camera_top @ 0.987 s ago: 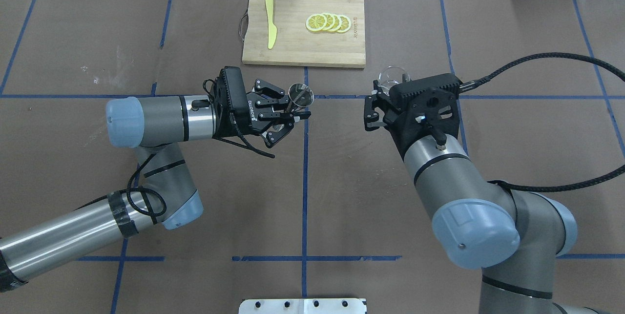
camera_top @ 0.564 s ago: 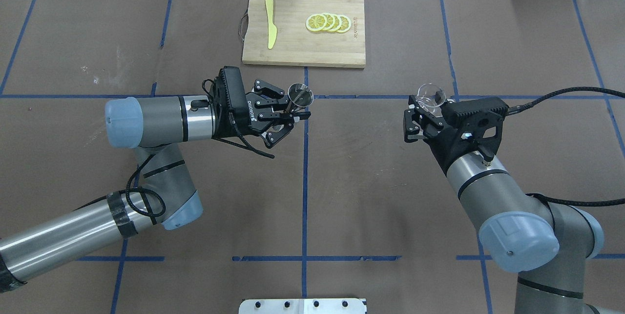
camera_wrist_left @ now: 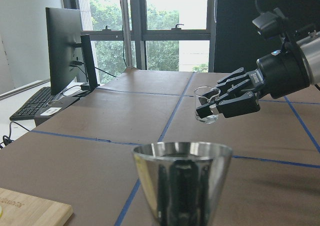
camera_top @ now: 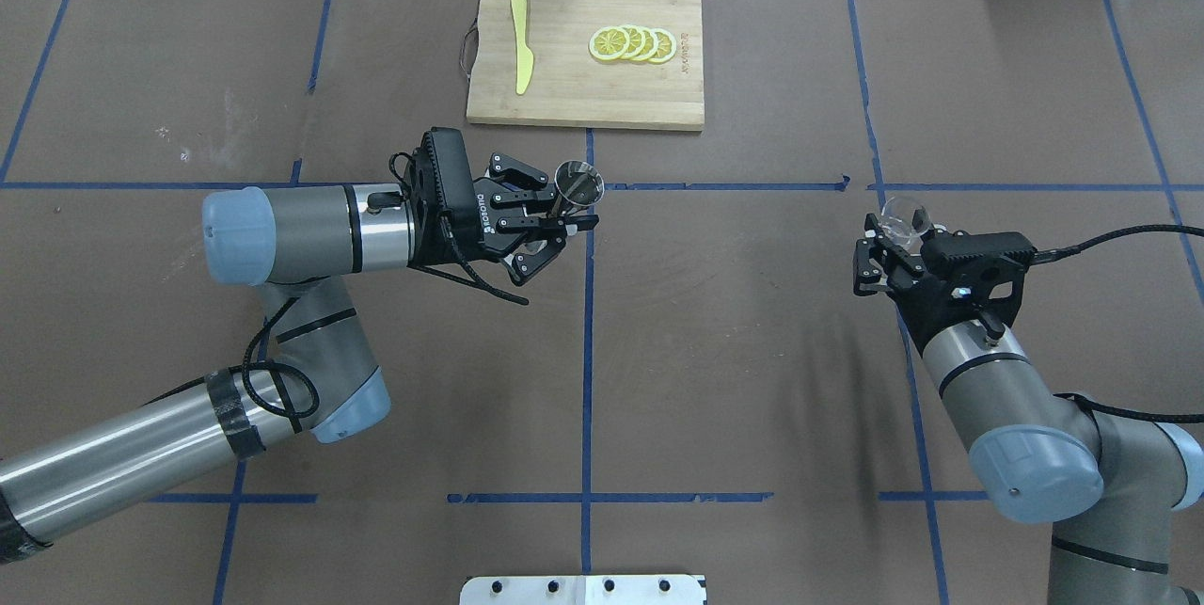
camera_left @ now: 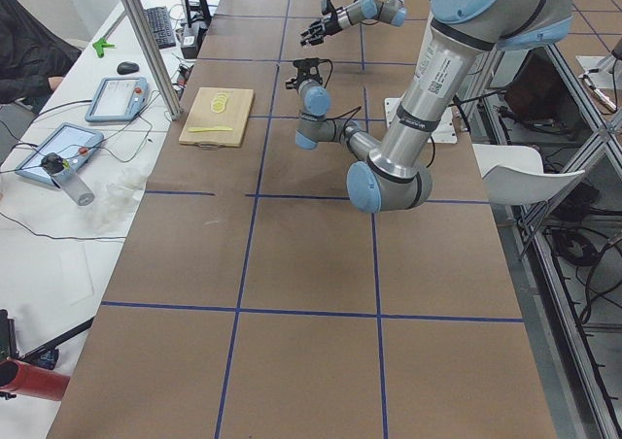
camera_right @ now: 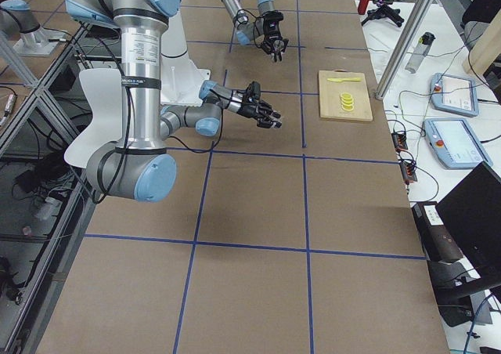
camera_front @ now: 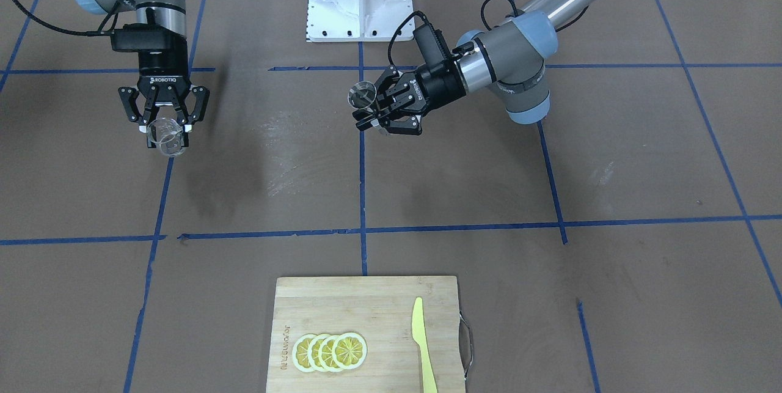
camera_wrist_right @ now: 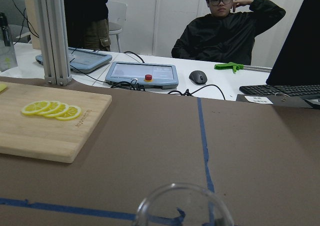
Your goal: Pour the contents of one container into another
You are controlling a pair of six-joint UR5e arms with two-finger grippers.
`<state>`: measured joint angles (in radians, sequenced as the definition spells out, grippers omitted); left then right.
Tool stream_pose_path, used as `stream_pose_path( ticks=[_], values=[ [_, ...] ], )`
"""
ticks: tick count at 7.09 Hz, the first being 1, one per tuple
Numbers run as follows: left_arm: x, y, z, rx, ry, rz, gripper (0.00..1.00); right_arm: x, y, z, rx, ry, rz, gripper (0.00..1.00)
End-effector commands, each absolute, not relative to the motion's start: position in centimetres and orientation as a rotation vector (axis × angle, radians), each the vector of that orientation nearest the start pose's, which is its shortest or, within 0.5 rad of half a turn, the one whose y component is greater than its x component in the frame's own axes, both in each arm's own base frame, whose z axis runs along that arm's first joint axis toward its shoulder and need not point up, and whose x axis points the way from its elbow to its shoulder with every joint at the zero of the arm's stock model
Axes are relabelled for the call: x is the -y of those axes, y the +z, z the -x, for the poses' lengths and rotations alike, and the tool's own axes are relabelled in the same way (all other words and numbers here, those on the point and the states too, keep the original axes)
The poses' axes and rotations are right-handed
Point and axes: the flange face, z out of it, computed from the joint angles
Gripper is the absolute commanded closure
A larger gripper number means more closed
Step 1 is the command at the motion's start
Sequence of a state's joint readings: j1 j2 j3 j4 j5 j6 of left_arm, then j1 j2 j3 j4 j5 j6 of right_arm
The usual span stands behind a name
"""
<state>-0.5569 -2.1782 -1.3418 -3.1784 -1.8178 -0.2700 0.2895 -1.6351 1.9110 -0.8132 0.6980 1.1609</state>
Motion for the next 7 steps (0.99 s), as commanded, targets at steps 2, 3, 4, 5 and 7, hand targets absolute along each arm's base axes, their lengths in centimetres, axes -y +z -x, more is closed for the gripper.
stream_pose_path(
  ticks=[2,3,4,5,7],
  values=[
    [43.9,23.7,-49.7,-1.352,0.718,-1.536,1.00,32.9,48.0,38.2,0.604,0.355,-1.094,1.00],
    [43.9,23.6,-49.6,-1.352,0.717,-1.538,1.00,32.9,47.5,38.2,0.606,0.345,-1.098,1.00],
    [43.8,24.1,-49.3,-1.349,0.718,-1.534,1.00,32.8,45.7,37.7,0.615,0.328,-1.111,1.00],
    [43.6,24.5,-49.1,-1.348,0.718,-1.531,1.00,32.8,45.1,37.6,0.618,0.321,-1.117,1.00],
    [43.3,24.9,-48.6,-1.349,0.717,-1.530,1.00,32.5,41.3,36.5,0.646,0.300,-1.153,1.00]
  ],
)
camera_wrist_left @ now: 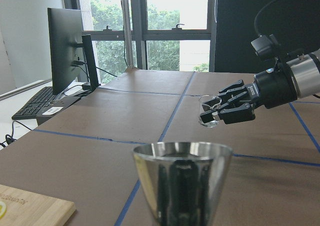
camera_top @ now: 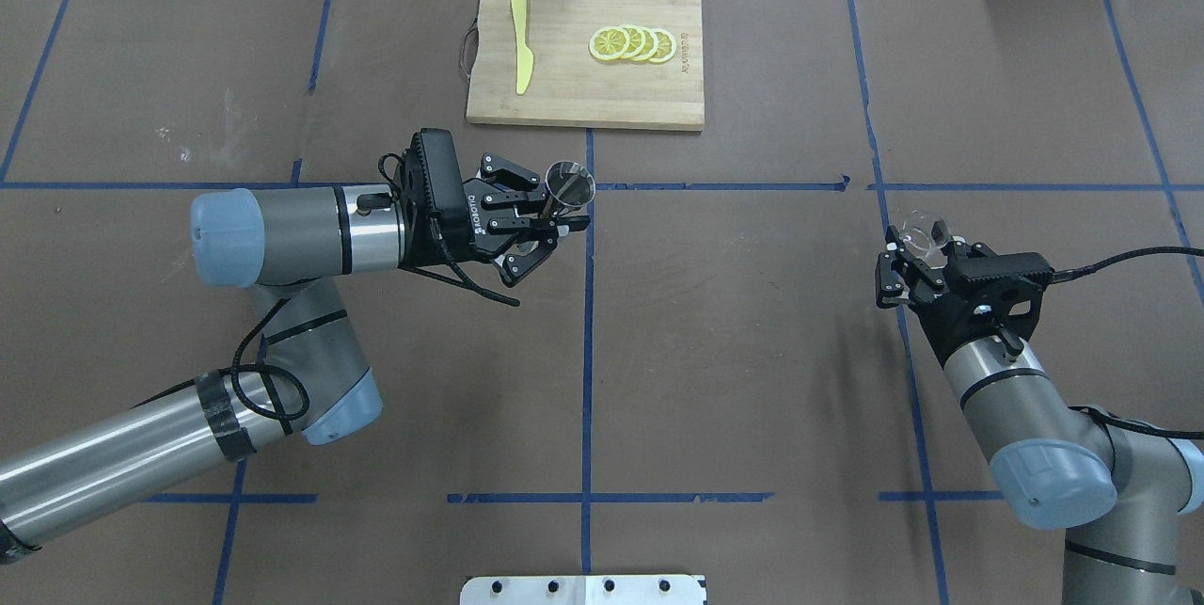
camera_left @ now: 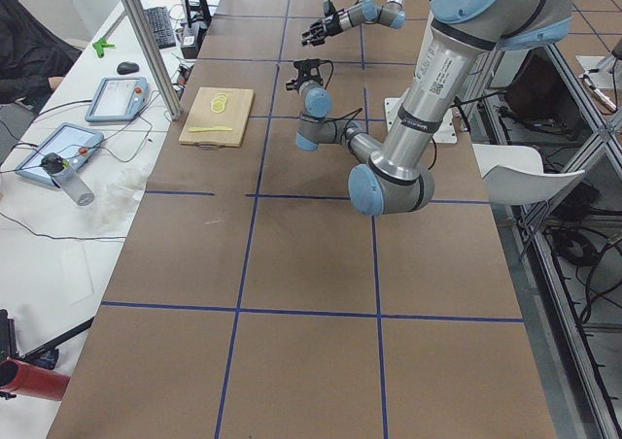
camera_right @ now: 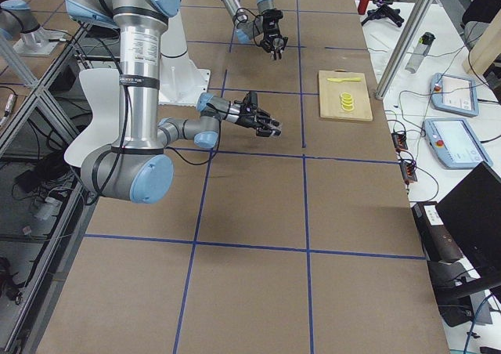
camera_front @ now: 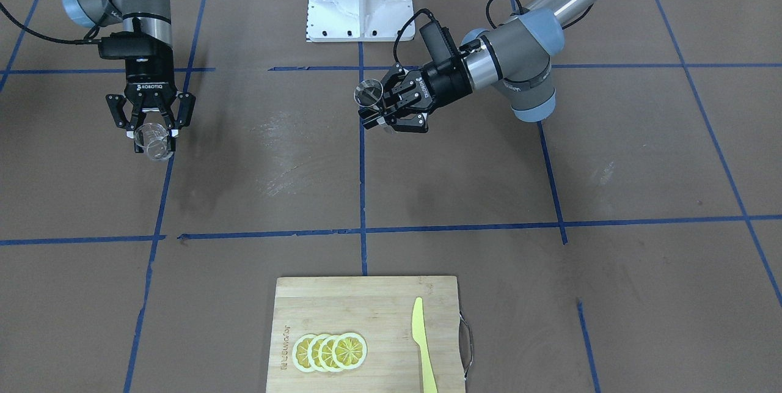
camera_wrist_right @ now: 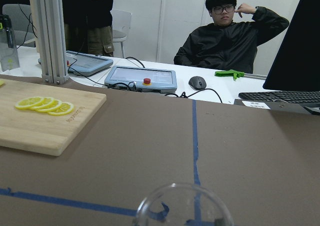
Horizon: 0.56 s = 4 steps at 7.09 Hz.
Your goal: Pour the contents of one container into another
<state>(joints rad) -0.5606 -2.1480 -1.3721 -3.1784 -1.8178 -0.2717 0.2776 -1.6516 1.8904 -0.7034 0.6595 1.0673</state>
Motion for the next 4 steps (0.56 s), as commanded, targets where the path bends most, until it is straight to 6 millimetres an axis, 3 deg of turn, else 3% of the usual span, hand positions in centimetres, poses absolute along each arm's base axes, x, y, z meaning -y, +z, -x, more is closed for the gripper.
stream_pose_path(
  ticks=[1,2,4],
  values=[
    [43.4,24.6,-48.2,-1.358,0.705,-1.529,1.00,32.5,41.1,36.6,0.649,0.301,-1.154,1.00],
    [43.5,23.7,-47.0,-1.412,0.648,-1.501,1.00,32.5,41.0,36.5,0.651,0.301,-1.155,1.00],
    [43.6,27.3,-42.1,-1.402,0.544,-1.448,1.00,32.5,41.0,36.7,0.649,0.299,-1.156,1.00]
  ],
)
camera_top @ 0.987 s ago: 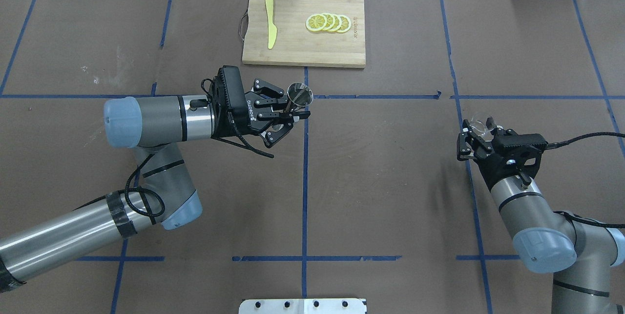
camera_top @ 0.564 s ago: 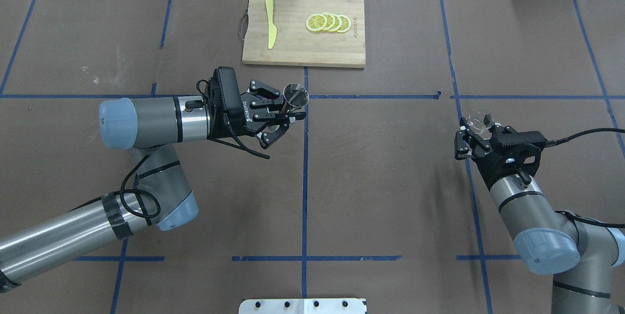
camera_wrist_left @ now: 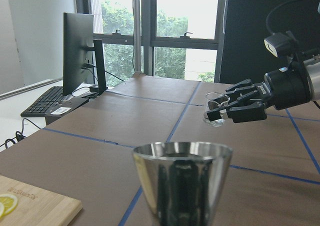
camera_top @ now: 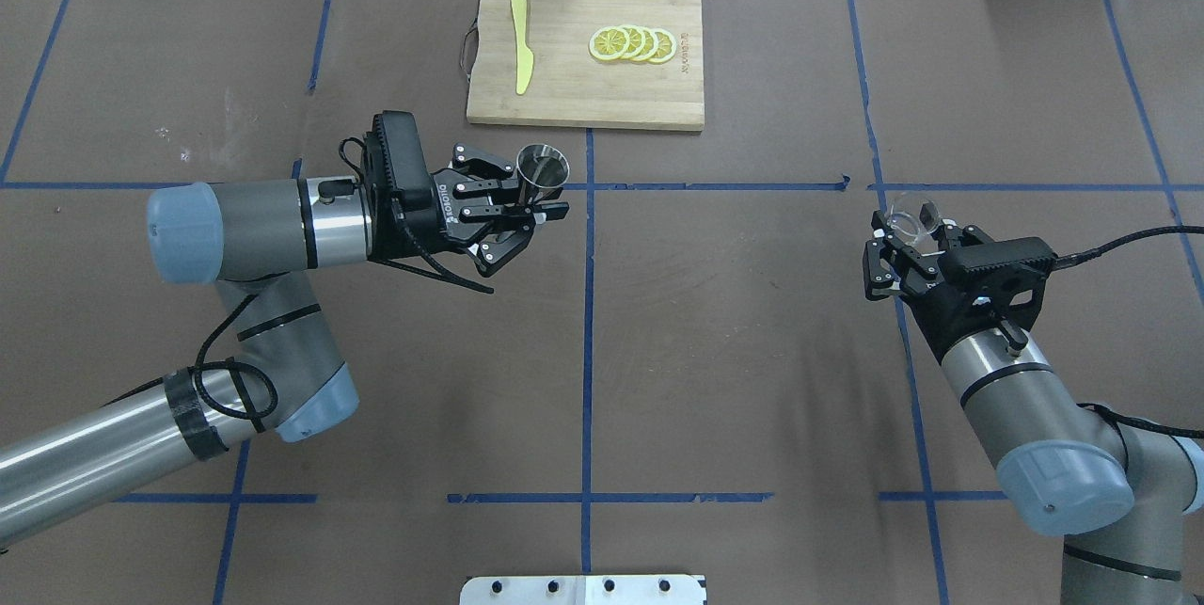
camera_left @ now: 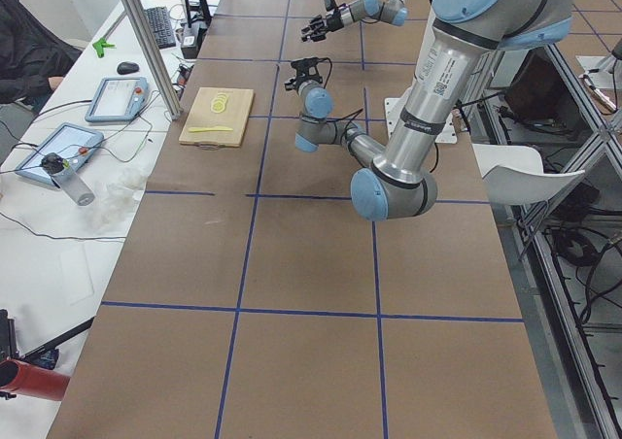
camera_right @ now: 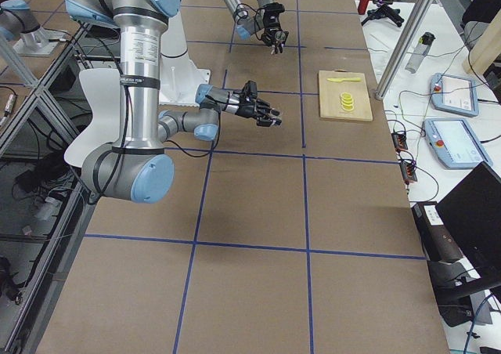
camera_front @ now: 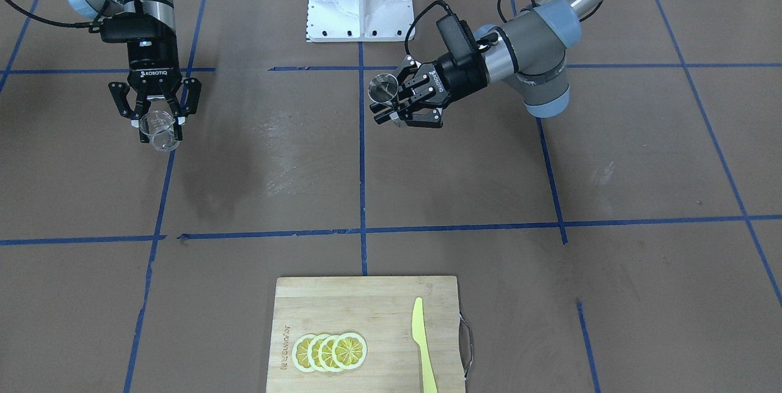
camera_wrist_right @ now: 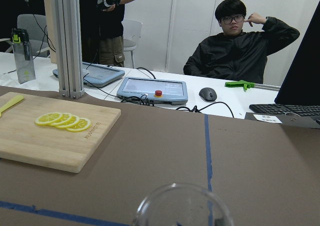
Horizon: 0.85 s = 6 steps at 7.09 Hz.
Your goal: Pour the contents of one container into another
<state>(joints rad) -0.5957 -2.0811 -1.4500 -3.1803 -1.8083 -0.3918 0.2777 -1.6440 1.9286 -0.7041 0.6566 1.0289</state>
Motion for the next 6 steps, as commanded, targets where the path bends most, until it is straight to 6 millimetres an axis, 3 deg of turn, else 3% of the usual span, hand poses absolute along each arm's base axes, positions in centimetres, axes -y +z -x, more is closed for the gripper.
stream_pose_path(
  ticks=[1,2,6],
  values=[
    [43.5,29.4,-39.3,-1.376,0.472,-1.434,1.00,32.5,40.9,36.6,0.652,0.302,-1.156,1.00],
    [43.5,31.4,-37.2,-1.347,0.397,-1.415,1.00,32.5,41.0,36.7,0.651,0.301,-1.155,1.00],
    [40.4,37.7,-27.7,-1.208,-0.002,-1.384,1.00,32.5,40.7,36.7,0.655,0.302,-1.157,1.00]
  ],
)
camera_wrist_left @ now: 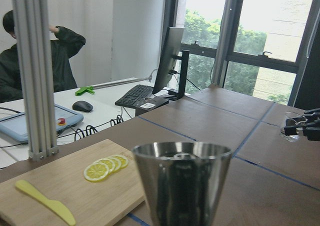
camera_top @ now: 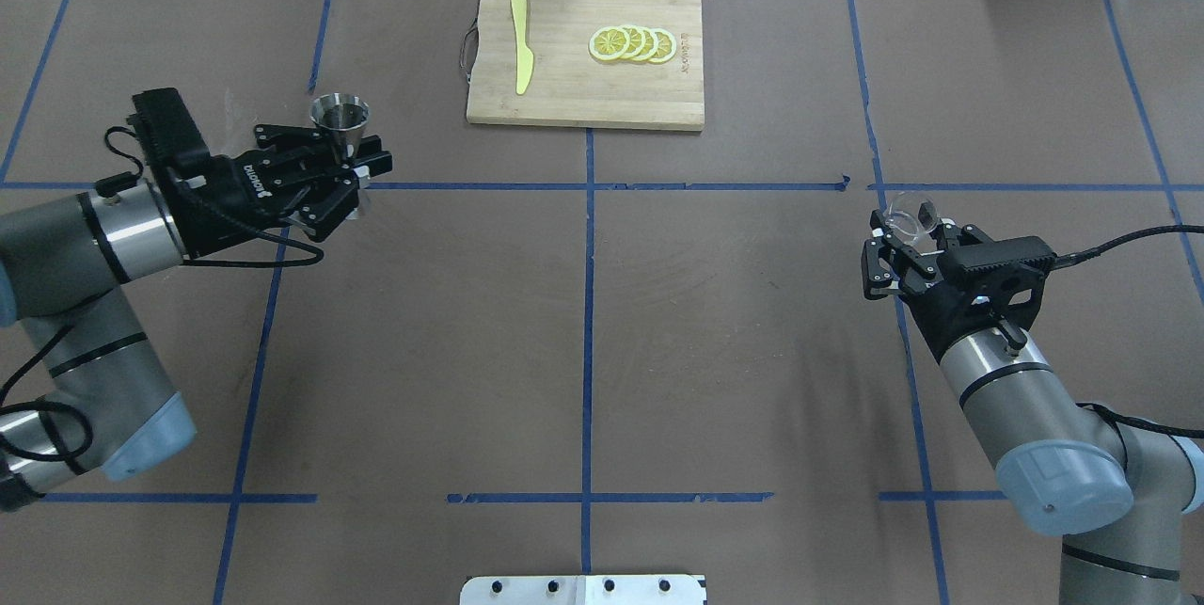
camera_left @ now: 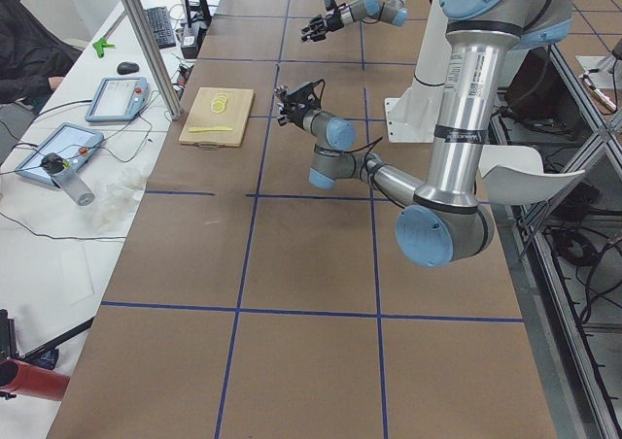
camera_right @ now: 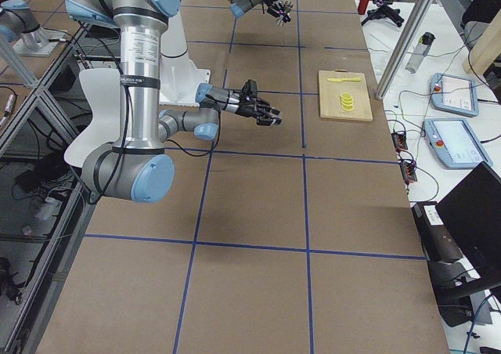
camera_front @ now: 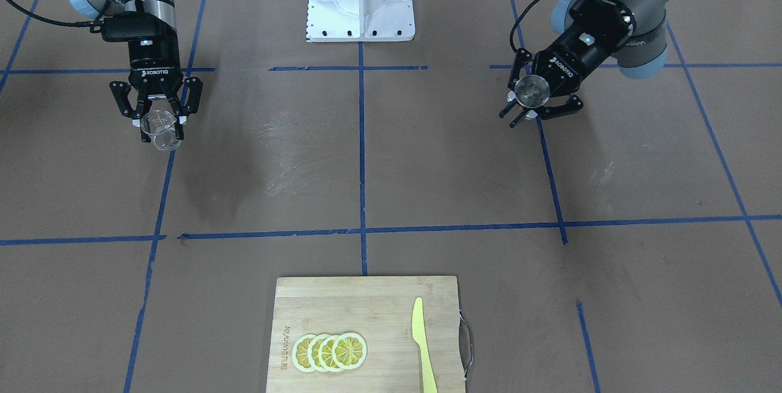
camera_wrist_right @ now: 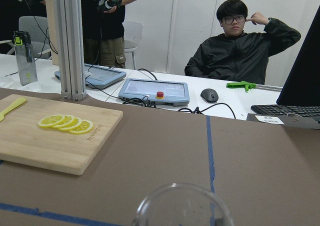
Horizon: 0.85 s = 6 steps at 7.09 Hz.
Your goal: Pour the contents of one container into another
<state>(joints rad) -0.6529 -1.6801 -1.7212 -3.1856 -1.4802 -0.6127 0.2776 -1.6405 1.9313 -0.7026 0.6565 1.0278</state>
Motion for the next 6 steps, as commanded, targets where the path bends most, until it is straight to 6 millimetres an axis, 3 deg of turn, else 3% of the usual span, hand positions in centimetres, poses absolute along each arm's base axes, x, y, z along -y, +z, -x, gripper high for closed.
stream_pose_path(
  ticks=[1,4,5,6],
  values=[
    [40.4,40.2,-25.4,-1.119,-0.153,-1.384,1.00,32.5,40.7,36.7,0.656,0.303,-1.158,1.00],
    [39.1,44.6,-20.7,-0.927,-0.354,-1.401,1.00,32.5,40.5,36.7,0.661,0.304,-1.157,1.00],
    [39.0,45.3,-20.4,-0.868,-0.433,-1.421,1.00,32.5,40.5,36.7,0.661,0.304,-1.157,1.00],
    [37.7,46.3,-21.1,-0.802,-0.494,-1.435,1.00,32.5,40.5,36.7,0.661,0.304,-1.157,1.00]
  ],
)
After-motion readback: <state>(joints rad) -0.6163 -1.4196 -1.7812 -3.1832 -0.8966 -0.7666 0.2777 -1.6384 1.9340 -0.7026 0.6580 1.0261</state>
